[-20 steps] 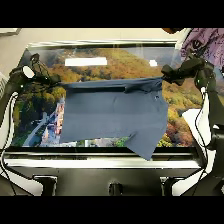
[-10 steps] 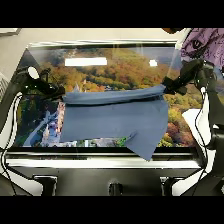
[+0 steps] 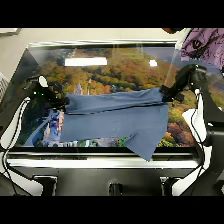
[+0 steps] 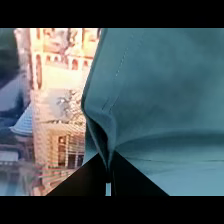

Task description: Fold the clothes and pants, and hang the long-sleeved shirts on hangers.

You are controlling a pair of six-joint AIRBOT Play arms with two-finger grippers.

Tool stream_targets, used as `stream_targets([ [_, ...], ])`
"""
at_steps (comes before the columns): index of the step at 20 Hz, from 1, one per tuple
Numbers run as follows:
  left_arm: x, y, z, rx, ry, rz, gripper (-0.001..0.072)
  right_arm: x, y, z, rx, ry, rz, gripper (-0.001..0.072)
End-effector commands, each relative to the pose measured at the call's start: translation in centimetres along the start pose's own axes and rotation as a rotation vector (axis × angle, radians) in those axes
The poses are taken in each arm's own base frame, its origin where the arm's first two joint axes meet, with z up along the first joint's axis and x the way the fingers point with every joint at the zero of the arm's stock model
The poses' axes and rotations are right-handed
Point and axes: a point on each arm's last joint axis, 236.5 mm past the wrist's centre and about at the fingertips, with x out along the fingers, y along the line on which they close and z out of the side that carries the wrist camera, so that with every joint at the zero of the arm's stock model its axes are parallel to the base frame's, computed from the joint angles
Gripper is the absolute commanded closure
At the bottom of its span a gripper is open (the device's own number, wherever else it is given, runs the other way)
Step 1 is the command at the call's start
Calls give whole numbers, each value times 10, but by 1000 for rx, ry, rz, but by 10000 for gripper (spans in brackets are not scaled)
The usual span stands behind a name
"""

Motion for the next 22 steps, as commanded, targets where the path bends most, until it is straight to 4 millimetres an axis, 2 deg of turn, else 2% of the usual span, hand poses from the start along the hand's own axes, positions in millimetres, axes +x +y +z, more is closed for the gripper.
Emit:
stream_targets([
  [1, 10, -2, 8, -8, -30, 1, 686, 24, 6, -9, -16, 51, -19, 686],
  [2, 10, -2, 10, -29, -38, -1, 618, 30, 8, -10, -26, 61, -23, 679],
  [3, 9, -3, 12, -46, -47, -4, 485, 32, 9, -11, -42, 66, -24, 601],
  [4, 3, -3, 17, -58, -62, -8, 290, 28, 12, -12, -62, 66, -16, 481],
  [5, -9, -2, 22, -59, -89, -13, 175, 18, 12, -12, -93, 55, -12, 399],
  [7, -50, 7, 36, -78, -179, -26, 164, -19, 1, -10, -152, 2, -32, 358],
  [9, -92, 31, 33, -115, -255, -16, 164, -65, -14, -5, -133, -81, 14, 356],
  [10, -106, 49, 24, -140, -276, 3, 164, -83, -26, -9, -105, -106, 58, 356],
  [12, -111, 84, -9, -222, -279, 6, 164, -95, -55, -34, -24, -96, 157, 355],
  [14, -96, 101, -48, -323, -280, -62, 164, -84, -79, -74, 69, -63, 231, 355],
  [16, -78, 100, -79, -396, -290, -170, 164, -62, -90, -124, 127, -9, 257, 355],
  [19, -52, 87, -115, -471, -271, -285, 164, -27, -83, -189, 143, 69, 274, 355],
  [22, -36, 74, -131, -496, -219, -330, 165, 0, -72, -226, 173, 116, 325, 353],
])
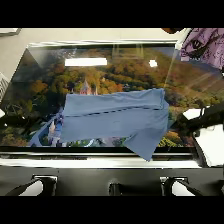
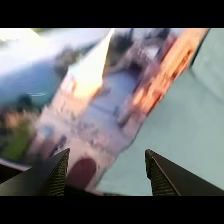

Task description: Fold the clothes and pants, and hang the long-sleeved shirts on hangers.

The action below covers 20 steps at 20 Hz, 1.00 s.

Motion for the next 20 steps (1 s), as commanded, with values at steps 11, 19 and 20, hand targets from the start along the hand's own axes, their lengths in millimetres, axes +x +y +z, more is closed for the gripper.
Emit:
stream_targets([
  [11, 13, -9, -24, -62, 18, -91, 167, 79, 3, -60, 127, 55, 200, 331],
  [19, 12, -9, -31, -68, 49, -91, 167, 97, 1, -57, 157, 90, 226, 394],
  [20, 12, -10, -31, -69, 51, -94, 167, 96, 3, -55, 152, 84, 233, 476],
])
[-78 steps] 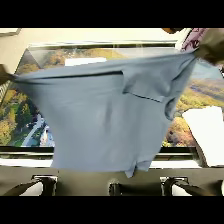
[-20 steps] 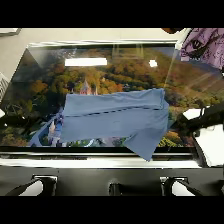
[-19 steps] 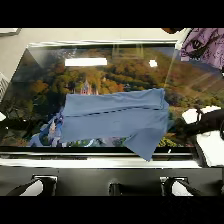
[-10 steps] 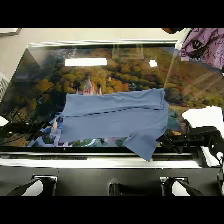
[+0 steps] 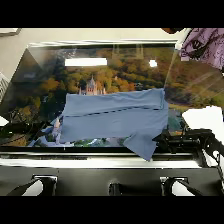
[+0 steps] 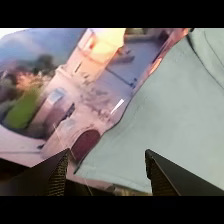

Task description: Fold the clothes and pants, and hang the long-sleeved shirts on hangers.

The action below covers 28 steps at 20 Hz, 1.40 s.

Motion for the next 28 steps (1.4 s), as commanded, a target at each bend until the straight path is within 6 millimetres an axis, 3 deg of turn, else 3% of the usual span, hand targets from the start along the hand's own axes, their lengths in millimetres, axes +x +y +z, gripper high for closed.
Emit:
stream_targets([
  [1, 0, -1, -4, -6, 18, -6, 167, 4, 1, 7, -14, -17, 15, 548],
  [2, 0, -2, -4, -7, 18, -9, 167, 4, 3, 6, -18, -13, 25, 676],
  [3, 1, -2, -4, 10, 19, -8, 167, 3, 4, 5, -18, -9, 31, 686],
  [9, 25, -15, -13, 99, 117, -95, 167, -8, 14, 8, -38, -60, 38, 686],
  [14, 48, -14, -31, 125, 211, -66, 167, -10, 16, 7, -27, -65, 41, 686],
  [19, 44, 15, -39, 137, 262, 33, 167, -10, 18, 4, -29, -55, 45, 686],
  [24, 45, 9, -46, 173, 286, 9, 167, -13, 19, 5, -37, -66, 46, 686],
  [28, 60, 15, -75, 161, 365, 14, 168, -15, 21, 7, -41, -84, 47, 686],
])
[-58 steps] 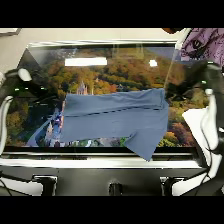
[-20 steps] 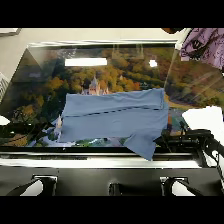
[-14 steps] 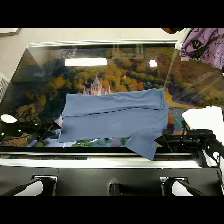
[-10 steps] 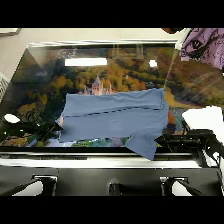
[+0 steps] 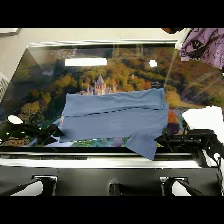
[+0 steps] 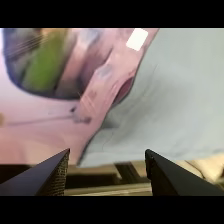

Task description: Fold the clothes and pants, and hang the long-sleeved shirts on hangers.

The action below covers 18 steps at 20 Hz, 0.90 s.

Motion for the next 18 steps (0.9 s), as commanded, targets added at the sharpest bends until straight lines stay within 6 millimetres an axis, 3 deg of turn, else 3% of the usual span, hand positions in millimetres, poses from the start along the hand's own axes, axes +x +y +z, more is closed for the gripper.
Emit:
stream_targets([
  [1, 20, 7, -17, -8, 51, 15, 186, -3, 3, 3, -5, -20, 1, 686],
  [2, 24, 10, -19, -24, 49, 14, 191, -5, 4, 3, -12, -30, 2, 686],
  [4, 28, 12, -16, -36, 27, 12, 344, -10, 7, 6, -20, -60, -1, 686],
  [13, 25, 15, -1, -39, -41, 26, 345, -23, 17, 11, -46, -133, 1, 686],
  [18, 6, 17, 7, 11, -69, 82, 345, -24, 18, 7, -48, -120, 5, 686],
])
